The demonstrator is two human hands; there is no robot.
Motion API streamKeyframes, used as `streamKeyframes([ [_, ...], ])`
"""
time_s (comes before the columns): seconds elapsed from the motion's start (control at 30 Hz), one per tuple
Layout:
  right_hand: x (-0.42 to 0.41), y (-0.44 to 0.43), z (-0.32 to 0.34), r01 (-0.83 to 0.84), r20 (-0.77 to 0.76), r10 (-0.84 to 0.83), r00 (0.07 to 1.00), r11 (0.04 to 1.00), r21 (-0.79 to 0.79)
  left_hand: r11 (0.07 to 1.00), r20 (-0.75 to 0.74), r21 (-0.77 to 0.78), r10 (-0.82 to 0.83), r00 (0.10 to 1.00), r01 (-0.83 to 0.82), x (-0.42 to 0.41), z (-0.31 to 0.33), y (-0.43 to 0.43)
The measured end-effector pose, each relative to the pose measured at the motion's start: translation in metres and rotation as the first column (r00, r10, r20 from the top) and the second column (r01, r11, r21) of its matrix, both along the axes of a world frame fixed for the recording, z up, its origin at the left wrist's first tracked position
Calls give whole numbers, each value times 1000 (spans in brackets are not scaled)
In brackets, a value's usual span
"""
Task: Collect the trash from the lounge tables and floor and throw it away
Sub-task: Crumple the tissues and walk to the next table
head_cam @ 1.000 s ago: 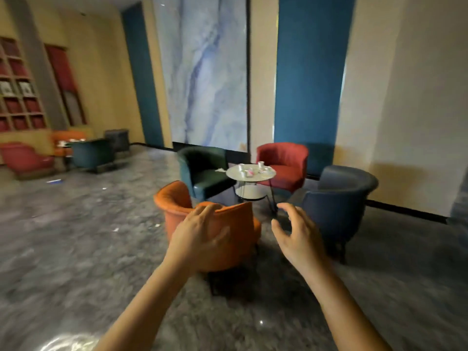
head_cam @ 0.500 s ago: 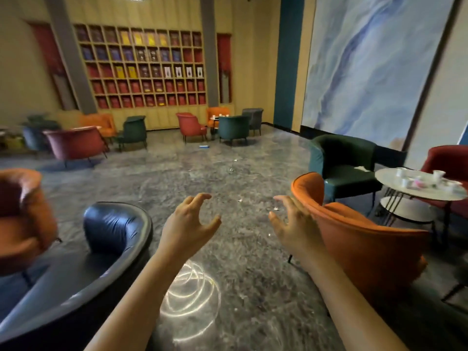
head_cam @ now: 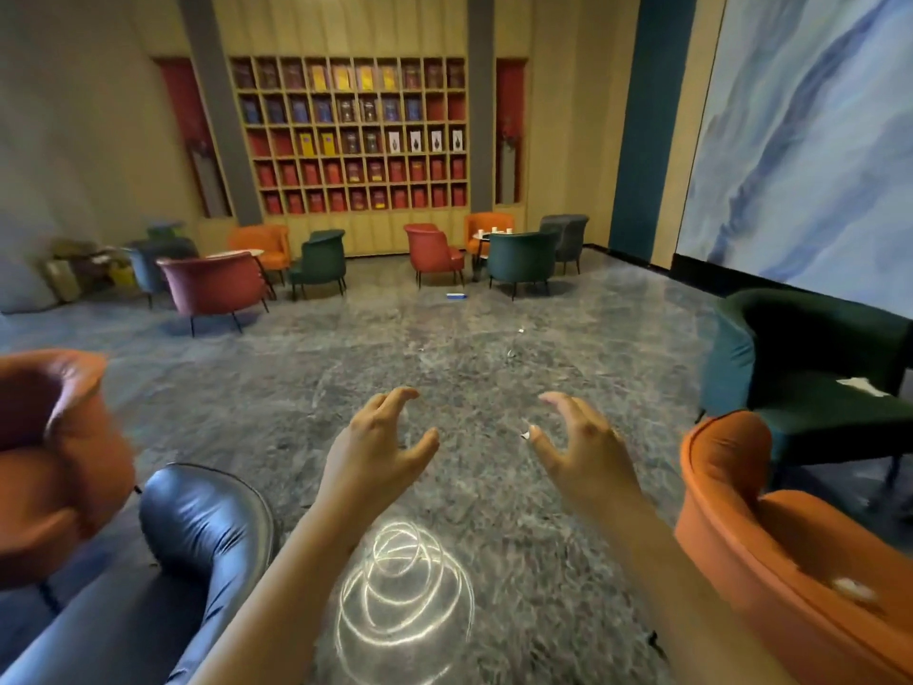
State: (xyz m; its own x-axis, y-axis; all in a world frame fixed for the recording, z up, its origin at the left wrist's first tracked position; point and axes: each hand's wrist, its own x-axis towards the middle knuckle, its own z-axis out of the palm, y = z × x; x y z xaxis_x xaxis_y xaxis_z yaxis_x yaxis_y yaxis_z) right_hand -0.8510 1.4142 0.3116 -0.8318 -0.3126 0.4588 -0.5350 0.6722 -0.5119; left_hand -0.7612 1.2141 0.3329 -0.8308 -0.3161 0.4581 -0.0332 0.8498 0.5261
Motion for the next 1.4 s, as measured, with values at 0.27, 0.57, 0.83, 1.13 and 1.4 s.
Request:
streamKeyframes([
  [0.27, -221, -74, -23, -29, 13, 29, 1000, 999, 40, 999, -4, 13, 34, 999, -34, -216, -33, -73],
  [0.57, -491, -173, -15, -43, 56, 39, 998, 997, 69, 998, 35, 53, 20, 999, -22, -488, -33, -171],
  [0.83, -731, -248, -37, -27, 106, 16, 994, 994, 103, 999, 64, 44, 4, 998, -6, -732, -49, -254],
  [1.13, -1041, -358, -47, -71, 117, 50, 992, 982, 177, 998, 90, 64, 9, 996, -15, -1033, -54, -364],
  [1.4, -1296, -484, -66, -97, 118, 73, 990, 973, 210, 999, 117, 13, 49, 992, -51, -1274, -69, -496],
])
